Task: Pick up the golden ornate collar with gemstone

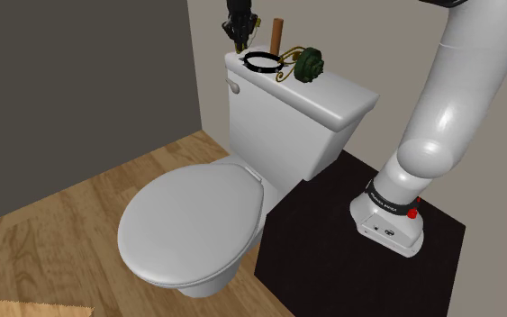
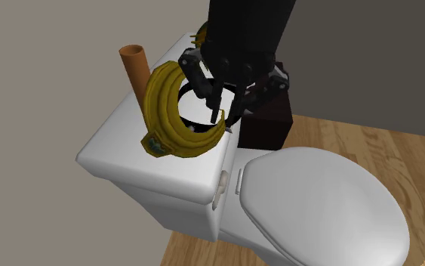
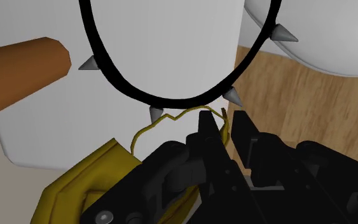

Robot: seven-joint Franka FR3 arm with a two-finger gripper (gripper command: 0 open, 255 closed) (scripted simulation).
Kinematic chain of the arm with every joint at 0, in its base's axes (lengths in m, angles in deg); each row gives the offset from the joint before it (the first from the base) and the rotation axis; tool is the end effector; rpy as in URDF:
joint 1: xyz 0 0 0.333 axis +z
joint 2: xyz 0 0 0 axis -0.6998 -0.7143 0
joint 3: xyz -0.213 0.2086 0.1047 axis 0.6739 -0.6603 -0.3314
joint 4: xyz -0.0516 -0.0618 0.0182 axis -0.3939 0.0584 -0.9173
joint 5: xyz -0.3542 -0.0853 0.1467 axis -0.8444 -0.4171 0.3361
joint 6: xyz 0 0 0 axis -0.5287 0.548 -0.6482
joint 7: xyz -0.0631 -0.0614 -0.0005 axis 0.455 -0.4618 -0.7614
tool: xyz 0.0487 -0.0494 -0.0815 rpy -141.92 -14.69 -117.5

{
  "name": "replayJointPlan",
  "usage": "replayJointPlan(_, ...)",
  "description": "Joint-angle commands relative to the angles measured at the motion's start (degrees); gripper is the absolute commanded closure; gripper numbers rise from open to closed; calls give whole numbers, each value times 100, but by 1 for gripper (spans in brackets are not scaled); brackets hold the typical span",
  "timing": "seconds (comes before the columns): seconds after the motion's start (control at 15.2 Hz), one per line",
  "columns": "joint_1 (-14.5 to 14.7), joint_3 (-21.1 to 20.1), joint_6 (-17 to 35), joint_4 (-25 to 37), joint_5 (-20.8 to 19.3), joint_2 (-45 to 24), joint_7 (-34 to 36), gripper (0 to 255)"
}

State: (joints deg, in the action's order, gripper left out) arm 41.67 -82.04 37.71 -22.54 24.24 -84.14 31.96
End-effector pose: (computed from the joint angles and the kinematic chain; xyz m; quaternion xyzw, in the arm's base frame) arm 0.6330 0.0114 0.5138 0.9971 -0.0344 -0.0015 0.0674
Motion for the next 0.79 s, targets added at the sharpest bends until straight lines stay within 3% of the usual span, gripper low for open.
replayJointPlan(0.0,3,-2,-150,131,7,17,-21,255)
replayJointPlan(0.73,34,-9,-972,1069,8,-94,-115,255)
